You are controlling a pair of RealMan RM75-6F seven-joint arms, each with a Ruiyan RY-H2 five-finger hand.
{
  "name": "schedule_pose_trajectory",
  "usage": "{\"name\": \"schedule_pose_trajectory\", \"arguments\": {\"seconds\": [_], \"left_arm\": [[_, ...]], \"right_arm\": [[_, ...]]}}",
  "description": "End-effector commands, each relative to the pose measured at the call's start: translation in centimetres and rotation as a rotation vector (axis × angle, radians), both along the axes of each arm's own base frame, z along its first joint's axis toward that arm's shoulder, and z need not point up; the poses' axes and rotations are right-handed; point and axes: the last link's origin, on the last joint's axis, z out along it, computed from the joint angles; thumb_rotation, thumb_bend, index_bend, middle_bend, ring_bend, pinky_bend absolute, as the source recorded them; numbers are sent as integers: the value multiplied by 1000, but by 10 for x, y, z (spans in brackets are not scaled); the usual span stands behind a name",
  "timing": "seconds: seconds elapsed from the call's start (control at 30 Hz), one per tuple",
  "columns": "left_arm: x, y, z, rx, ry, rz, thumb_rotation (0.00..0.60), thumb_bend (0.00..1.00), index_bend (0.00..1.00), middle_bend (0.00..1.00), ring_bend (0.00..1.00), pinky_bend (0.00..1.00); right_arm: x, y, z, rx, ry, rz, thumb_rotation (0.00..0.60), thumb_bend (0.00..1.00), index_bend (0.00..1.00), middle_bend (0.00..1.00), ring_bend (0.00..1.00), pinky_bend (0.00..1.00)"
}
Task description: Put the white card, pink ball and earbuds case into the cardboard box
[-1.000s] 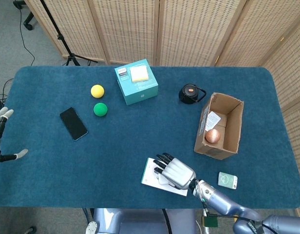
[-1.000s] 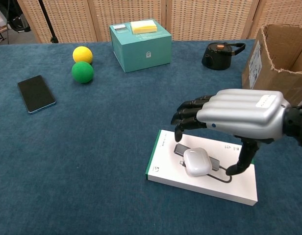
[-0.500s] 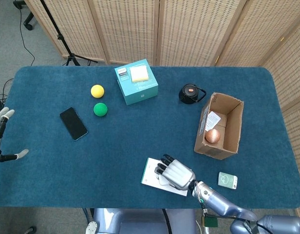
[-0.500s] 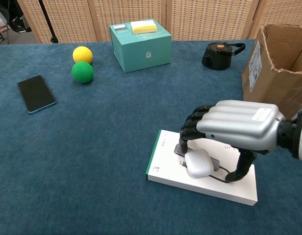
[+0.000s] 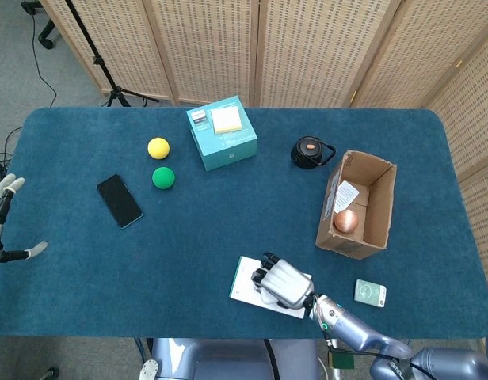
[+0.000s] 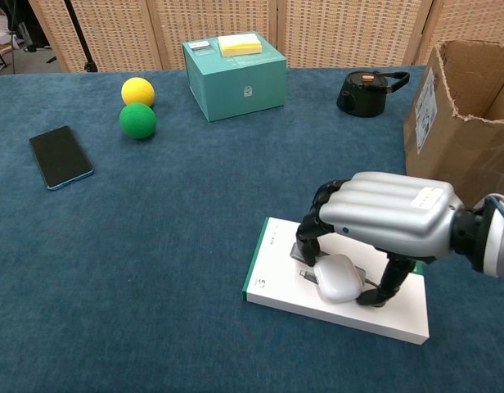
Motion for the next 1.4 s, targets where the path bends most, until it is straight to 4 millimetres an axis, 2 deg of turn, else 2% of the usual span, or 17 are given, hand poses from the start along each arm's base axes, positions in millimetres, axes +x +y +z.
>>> {"name": "schedule_pose_trajectory", "arguments": {"seconds": [0.03,0.17,0.33,0.43,0.57,0.67,0.73,0.83,0.87,0.97,1.17,1.3,1.4], "left_arm": [[0,1,0,-1,-1,1,600,0,0,0,0,0],[0,1,0,-4,0,0,600,0,0,0,0,0],[0,1,-1,-7,-2,3,600,0,0,0,0,0],[0,1,-1,-8,-4,5,600,0,0,0,0,0],[0,1,-1,-12,-6,4,600,0,0,0,0,0],[1,1,-1,-13,-5,3,600,0,0,0,0,0],[1,0,-1,-14,-5,1,600,0,0,0,0,0],[2,0,-1,-16,-4,0,600,0,0,0,0,0],[3,0,-2,-18,-3,-3,600,0,0,0,0,0],[4,0,-3,-20,-2,-4,600,0,0,0,0,0],[5,2,-6,-28,8,0,600,0,0,0,0,0],[5,3,-7,-28,13,5,600,0,0,0,0,0],[4,4,-9,-35,10,12,600,0,0,0,0,0]], "right_arm": [[1,-1,1,-8,-22,6,600,280,498,414,298,164],[3,-3,6,-19,-50,10,600,311,505,424,306,164],[17,-11,30,-77,-120,29,600,337,508,425,306,164],[30,-24,60,-153,-181,42,600,337,508,427,306,164],[44,-52,116,-301,-249,29,600,337,508,428,306,172],[43,-74,151,-404,-253,0,600,337,508,428,306,174],[40,-84,166,-446,-244,-21,600,337,508,428,306,174],[26,-102,190,-522,-216,-76,600,357,508,428,306,174],[10,-112,201,-561,-179,-126,600,362,508,428,306,174],[-18,-123,210,-577,-107,-187,600,363,509,428,306,174],[-67,-132,203,-542,-4,-287,600,372,509,428,306,174],[-86,-135,196,-522,18,-325,600,387,509,428,306,174],[-92,-136,190,-504,2,-352,600,388,508,427,306,174]]}}
